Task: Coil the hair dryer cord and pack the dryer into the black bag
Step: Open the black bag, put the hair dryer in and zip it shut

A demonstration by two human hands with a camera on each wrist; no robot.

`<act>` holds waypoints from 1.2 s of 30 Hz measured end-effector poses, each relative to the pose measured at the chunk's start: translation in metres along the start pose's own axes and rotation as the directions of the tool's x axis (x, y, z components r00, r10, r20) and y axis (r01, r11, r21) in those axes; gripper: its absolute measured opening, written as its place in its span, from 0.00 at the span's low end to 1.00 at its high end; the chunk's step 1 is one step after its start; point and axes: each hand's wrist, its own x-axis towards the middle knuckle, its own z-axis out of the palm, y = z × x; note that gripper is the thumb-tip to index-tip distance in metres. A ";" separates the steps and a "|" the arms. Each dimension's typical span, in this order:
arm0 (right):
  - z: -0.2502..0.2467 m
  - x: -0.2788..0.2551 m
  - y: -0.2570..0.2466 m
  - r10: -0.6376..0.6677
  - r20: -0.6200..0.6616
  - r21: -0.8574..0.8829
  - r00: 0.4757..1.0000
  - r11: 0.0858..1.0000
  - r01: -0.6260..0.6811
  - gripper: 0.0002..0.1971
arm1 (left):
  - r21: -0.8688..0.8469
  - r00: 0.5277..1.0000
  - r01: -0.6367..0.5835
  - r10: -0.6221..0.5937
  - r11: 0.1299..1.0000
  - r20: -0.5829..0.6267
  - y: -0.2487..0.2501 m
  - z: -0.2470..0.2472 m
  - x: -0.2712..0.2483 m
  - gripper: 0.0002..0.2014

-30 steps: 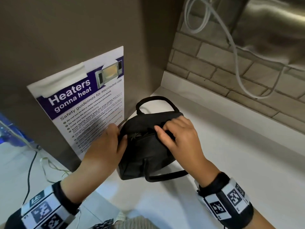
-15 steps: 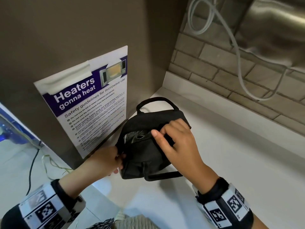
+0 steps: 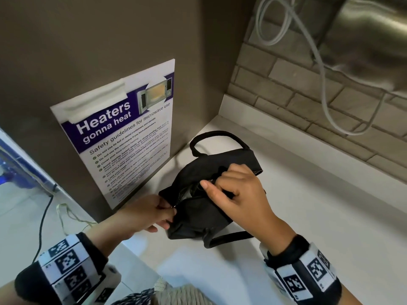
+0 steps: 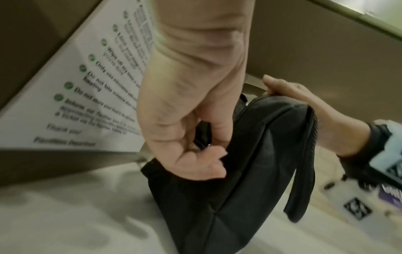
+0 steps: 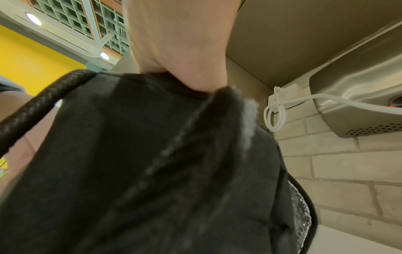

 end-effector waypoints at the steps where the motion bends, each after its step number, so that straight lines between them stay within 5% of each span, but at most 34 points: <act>1: 0.001 0.000 0.000 0.004 0.001 0.001 1.000 1.000 -0.004 0.26 | -0.014 1.000 0.001 0.000 1.000 0.014 0.000 -0.001 0.000 0.06; 5: 0.001 -0.001 -0.004 0.034 0.005 -0.065 0.999 0.997 -0.033 0.17 | 0.039 0.995 -0.050 0.047 0.998 0.082 0.002 -0.008 -0.003 0.15; 10: 0.012 -0.009 -0.020 -0.053 0.055 -0.175 0.997 0.983 0.062 0.10 | -0.046 0.976 -0.213 0.210 0.976 -0.058 0.023 -0.002 -0.014 0.20; 13: 0.016 -0.008 -0.024 -0.086 0.036 -0.230 0.996 0.969 0.092 0.09 | -0.136 0.925 -0.370 0.351 0.919 -0.144 0.035 0.006 -0.024 0.16; 18: 0.017 -0.003 -0.032 -0.062 0.064 -0.282 0.996 0.956 0.077 0.08 | 0.006 0.833 -0.526 0.516 0.851 -0.202 0.033 0.010 -0.034 0.12; 21: 0.021 0.000 -0.036 -0.062 0.100 -0.328 0.993 0.940 0.092 0.02 | 0.076 0.775 -0.601 0.604 0.795 -0.188 0.032 0.010 -0.036 0.13; 26: 0.023 0.003 -0.035 -0.079 0.130 -0.308 0.988 0.944 0.116 0.07 | 0.183 0.659 -0.719 0.741 0.671 -0.129 0.024 0.008 -0.026 0.12; 30: 0.028 0.002 -0.034 -0.039 0.145 -0.283 0.989 0.956 0.079 0.05 | 0.306 0.610 -0.738 0.788 0.602 -0.079 0.006 0.004 -0.018 0.10; 33: 0.025 0.002 -0.033 0.023 0.111 -0.239 0.994 0.971 0.004 0.04 | 0.326 0.631 -0.686 0.755 0.651 -0.179 -0.008 0.006 -0.010 0.12; 36: 0.027 -0.002 -0.038 0.022 0.042 -0.216 0.999 0.976 -0.012 0.06 | 0.439 0.594 -0.651 0.776 0.619 -0.212 -0.012 0.014 -0.001 0.10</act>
